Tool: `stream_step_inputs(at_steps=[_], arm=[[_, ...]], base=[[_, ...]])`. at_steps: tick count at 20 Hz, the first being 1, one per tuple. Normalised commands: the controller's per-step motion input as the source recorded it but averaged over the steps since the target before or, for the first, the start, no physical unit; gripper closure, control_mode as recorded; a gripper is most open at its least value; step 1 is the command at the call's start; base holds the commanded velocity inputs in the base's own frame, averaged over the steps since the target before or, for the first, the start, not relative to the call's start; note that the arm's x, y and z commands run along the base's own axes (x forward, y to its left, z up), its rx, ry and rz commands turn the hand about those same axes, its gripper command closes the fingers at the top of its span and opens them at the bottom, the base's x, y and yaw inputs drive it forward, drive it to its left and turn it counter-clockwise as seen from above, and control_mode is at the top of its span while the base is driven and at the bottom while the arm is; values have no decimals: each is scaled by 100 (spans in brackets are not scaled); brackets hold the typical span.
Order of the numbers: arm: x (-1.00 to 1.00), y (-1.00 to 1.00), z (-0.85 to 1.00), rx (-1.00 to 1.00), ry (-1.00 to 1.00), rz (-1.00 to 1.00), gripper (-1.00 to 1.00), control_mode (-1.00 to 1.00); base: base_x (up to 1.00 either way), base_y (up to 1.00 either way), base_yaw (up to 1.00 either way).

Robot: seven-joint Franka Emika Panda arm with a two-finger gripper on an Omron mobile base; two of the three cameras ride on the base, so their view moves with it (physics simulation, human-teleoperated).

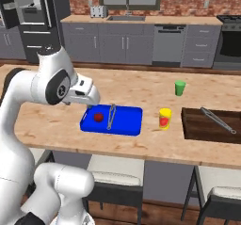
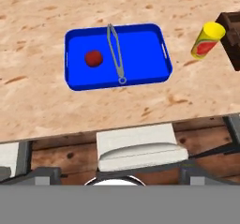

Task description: Gather the tomato and garlic from the fridge and place them on a tray on the dining counter. Then gather the fish and chicken drumstick from the fridge and place them on the other tray.

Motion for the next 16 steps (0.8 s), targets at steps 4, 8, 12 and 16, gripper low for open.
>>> stream_step_inputs(at_steps=[4,8,12,16], arm=[[-81,-17,48,2,-1,-16,-100,-100],[-63,-1,46,0,-9,1,-100,-100],[-81,0,8,0,-10,9,-100,-100],[-79,25,-14,-1,-11,1,-100,-100]], base=[[0,0,0],[0,0,0],[0,0,0],[0,0,0]])
